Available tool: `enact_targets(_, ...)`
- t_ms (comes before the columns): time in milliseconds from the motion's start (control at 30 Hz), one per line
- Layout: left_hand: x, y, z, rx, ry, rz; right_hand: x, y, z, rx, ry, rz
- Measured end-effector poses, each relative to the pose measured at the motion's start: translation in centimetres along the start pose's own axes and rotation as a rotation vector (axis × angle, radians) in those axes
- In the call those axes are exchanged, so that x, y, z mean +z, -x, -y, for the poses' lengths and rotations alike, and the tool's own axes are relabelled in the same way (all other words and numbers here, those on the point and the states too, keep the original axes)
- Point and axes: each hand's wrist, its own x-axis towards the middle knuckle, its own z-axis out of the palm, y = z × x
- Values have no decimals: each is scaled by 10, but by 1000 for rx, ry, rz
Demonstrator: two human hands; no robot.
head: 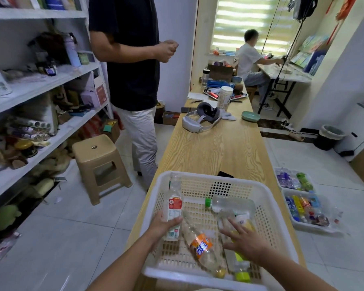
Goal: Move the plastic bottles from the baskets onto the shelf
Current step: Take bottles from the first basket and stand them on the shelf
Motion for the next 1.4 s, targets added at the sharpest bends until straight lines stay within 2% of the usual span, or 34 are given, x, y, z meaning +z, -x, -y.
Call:
enact_targets(100, -4, -2, 4, -44, 56, 51, -28, 7, 1, -40, -17, 80)
enact_targets(200, -8, -4, 6, -79, 136, 77, -33, 10, -1, -66, -179, 77)
enact_targets(333, -10, -6, 7, -103, 183, 60, -42, 5, -5, 58, -510, 48)
enact_targets(400, -10, -5, 6, -115, 229, 83, -45, 1, -3, 118, -768, -24)
enact_targets(500, -8, -5, 4, -144, 291, 125, -49, -3, 2, 429, -1383, -211)
enact_targets(567, -7, -7, 5, -153, 284, 108, -48, -4, 7, 652, -1644, -297)
enact_targets(667, -7, -11, 9, -173, 238, 76, -45, 0, 18, 830, -1839, -377)
enact_targets(833, -5, -12, 12, -164, 187, 172, -22, 14, 37, 1074, -2103, -430)
enact_targets(933, -6, -13, 13, -164, 178, 223, -17, 23, 46, 1096, -2198, -487)
enact_targets(1033, -6, -15, 13, -181, 180, 254, -9, 28, 53, 1135, -2219, -467)
enact_targets(1233, -10, -17, 13, -236, 266, 346, -23, 23, 58, 1055, -2171, -431)
enact_targets(1400, -9, -22, 14, -252, 214, 345, -30, 14, 66, 1043, -2036, -399)
